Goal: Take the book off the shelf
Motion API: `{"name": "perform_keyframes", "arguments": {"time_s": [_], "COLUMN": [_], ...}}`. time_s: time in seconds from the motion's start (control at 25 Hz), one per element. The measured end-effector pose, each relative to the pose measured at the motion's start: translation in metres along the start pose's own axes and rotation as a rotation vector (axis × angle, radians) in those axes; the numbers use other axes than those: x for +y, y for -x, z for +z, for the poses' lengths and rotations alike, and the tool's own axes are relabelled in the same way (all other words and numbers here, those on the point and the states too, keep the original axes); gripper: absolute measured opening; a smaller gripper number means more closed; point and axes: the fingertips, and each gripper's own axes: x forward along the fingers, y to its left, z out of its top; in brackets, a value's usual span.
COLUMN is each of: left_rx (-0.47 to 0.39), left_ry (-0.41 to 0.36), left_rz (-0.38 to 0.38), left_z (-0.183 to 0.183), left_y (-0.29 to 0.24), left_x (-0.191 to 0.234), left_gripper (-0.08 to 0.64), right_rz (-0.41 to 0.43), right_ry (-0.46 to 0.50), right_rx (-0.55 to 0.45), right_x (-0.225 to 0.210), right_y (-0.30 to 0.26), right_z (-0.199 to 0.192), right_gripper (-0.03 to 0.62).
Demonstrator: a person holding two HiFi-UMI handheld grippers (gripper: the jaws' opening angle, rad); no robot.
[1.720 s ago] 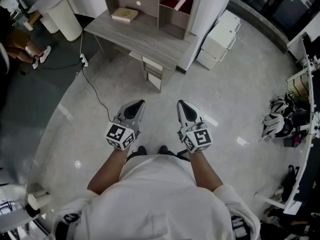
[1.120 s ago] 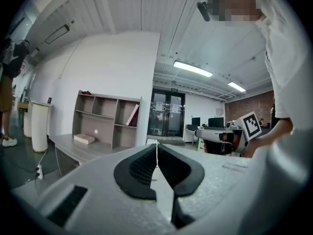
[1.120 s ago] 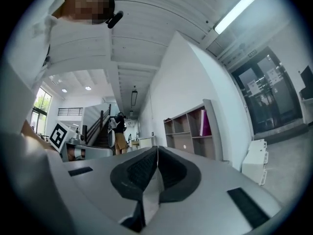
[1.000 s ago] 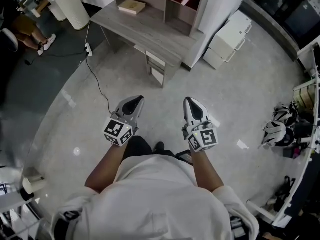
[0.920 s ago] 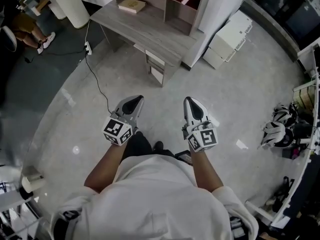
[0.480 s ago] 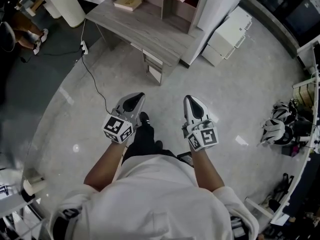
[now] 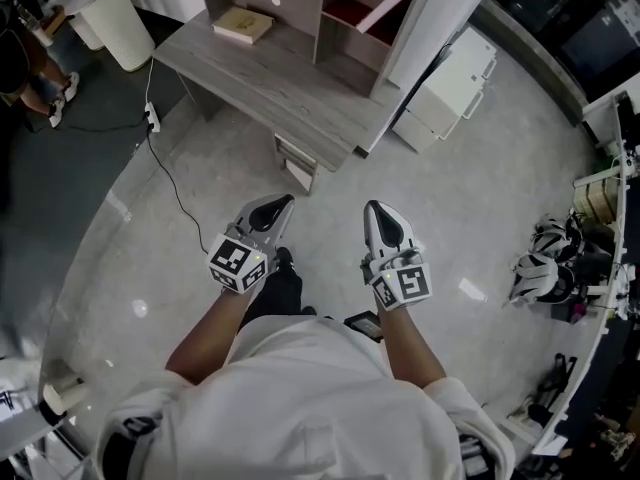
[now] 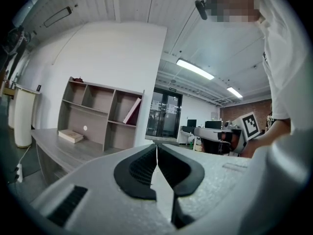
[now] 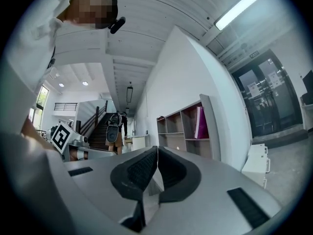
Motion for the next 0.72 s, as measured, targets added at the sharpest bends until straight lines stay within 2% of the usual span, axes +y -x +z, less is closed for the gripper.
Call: {"name": "perform_keyframes", "arguments": {"time_s": [0.4, 0.72], "left_rx": [-0.021, -0.040], "left_ry": [-0.014, -0.022], "left_rz": [-0.052, -0.105], "left_z": [0.035, 0.053], "left_y": [-0.070, -0.113], "left_x": [0.092, 0.138], "left_gripper": [0.020, 0.020], "right_rz": [-0.052, -0.129], "right_ry": [0.000, 0.012], "right_rx": [0.007, -0.003], "right_x": [-0.042, -0.066], "right_y": [-0.100, -0.145], "right_z": [0.002, 0.007], "right_gripper": [0.015, 0.015]}}
